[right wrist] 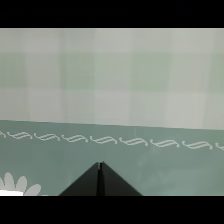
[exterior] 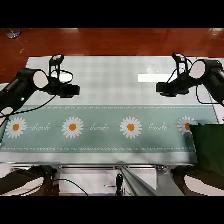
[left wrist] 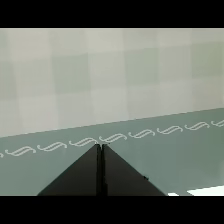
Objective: Fold the shirts.
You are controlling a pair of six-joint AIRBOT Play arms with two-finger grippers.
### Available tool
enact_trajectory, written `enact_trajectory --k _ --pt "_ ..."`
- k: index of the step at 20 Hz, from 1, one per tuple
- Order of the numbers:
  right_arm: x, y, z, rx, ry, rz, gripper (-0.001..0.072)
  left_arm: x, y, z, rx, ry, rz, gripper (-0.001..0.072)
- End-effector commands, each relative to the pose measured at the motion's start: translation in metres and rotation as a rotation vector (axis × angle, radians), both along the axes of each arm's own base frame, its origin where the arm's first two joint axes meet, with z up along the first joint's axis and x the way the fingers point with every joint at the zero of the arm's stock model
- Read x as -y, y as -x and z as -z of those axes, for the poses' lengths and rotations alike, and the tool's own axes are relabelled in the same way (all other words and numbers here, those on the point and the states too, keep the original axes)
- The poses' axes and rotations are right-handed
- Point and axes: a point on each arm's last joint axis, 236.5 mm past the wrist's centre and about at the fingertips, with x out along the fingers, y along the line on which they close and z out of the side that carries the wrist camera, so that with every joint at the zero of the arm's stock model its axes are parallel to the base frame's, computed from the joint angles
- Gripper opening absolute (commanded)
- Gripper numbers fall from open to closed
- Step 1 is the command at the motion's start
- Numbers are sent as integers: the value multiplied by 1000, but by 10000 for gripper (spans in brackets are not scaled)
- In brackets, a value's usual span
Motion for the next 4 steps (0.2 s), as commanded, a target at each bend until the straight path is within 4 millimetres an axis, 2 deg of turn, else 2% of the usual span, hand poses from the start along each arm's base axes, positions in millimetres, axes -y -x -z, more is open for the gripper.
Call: enact_trajectory --k 1,4 --pt "0 0 0 -1 -1 1 25 -1 0 1 -3 -1 -3 18" --pt "0 0 0 -1 -1 1 24 -1 0 1 -3 -1 -3 18"
